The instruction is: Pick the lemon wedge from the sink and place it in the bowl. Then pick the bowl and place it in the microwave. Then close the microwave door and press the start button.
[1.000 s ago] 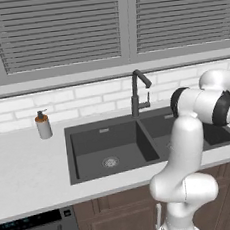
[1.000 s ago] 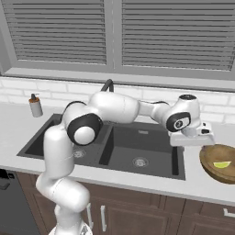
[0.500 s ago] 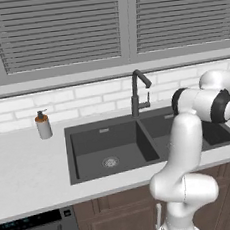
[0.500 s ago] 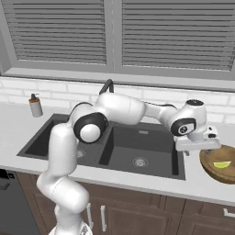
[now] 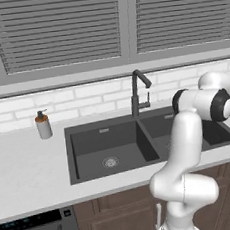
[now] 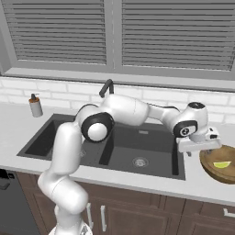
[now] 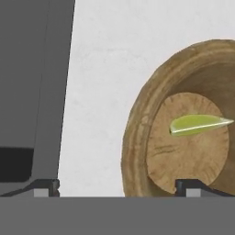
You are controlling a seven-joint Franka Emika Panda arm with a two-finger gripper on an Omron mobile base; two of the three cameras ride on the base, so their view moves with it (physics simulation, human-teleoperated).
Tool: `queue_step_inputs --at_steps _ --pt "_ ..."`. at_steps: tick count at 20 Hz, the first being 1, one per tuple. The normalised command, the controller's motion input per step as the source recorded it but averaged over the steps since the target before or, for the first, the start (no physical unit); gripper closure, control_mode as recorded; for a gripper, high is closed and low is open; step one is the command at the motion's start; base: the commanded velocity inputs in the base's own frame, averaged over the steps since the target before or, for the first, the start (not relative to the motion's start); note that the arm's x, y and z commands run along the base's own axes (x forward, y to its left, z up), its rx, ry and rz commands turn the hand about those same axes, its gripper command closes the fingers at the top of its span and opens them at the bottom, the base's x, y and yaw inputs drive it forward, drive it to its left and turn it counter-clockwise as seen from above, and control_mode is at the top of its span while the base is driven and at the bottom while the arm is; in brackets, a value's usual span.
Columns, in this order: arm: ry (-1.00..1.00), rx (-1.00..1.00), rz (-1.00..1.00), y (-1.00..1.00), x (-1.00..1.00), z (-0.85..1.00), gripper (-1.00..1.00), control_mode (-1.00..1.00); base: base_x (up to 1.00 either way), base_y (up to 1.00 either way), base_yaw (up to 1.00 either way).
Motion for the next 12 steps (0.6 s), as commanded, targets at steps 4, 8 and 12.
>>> queue_step_inputs --at_steps 4,8,12 --pt "0.02 0.0 0.03 -0.02 0.21 -0.26 -1.0 -1.0 0.0 0.0 0.0" --pt "0.0 0.0 0.03 -0.19 0.15 -0.21 -1.0 -1.0 0.0 0.0 0.0" --pt "0.0 0.04 0.03 -0.31 0.11 -0.03 -1.0 -1.0 0.0 0.0 0.0"
